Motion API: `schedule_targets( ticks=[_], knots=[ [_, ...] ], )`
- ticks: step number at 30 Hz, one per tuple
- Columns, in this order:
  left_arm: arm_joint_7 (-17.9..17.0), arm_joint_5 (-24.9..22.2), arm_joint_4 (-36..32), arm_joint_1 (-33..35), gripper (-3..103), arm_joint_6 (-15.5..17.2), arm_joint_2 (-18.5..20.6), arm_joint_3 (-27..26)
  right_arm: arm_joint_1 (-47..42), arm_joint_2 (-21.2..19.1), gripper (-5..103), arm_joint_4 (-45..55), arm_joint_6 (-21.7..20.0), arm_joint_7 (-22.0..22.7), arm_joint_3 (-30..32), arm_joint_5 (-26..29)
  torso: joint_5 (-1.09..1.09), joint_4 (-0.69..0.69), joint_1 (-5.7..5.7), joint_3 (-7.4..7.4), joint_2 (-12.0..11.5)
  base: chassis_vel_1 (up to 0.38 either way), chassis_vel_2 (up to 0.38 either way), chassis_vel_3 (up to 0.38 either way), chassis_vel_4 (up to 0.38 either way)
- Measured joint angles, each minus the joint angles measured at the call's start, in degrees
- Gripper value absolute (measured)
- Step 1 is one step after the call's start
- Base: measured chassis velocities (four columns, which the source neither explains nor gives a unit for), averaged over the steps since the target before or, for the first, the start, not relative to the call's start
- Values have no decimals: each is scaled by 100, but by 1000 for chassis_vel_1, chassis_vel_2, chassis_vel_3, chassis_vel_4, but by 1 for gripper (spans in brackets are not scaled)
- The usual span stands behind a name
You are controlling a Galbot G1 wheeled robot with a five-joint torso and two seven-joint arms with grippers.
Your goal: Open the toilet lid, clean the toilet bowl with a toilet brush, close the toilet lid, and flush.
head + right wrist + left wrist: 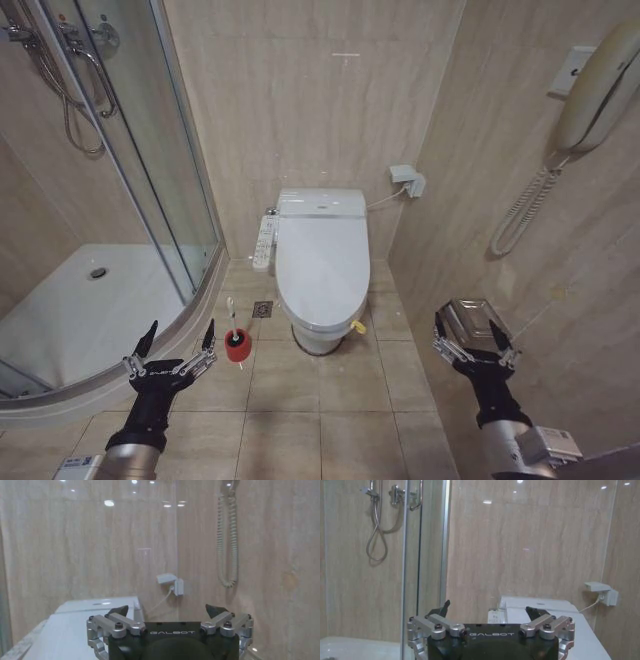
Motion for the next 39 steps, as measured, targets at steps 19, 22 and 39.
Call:
schedule_targets(
  ticks=[19,22,39],
  knots=[
    [0,0,0,0,100,0,0,0,112,-66,100,-111,113,-72,-131,53,0,2,1,0,0,-76,67,75,-66],
    [0,0,0,0,100,0,0,0,76,-55,100,-128,142,-90,-165,55,0,0,2,1,0,-162,168,164,-161],
    [0,0,0,0,100,0,0,0,22,38,100,-225,239,-181,-300,-6,-1,-1,-1,0,0,-148,146,147,-155]
  ],
)
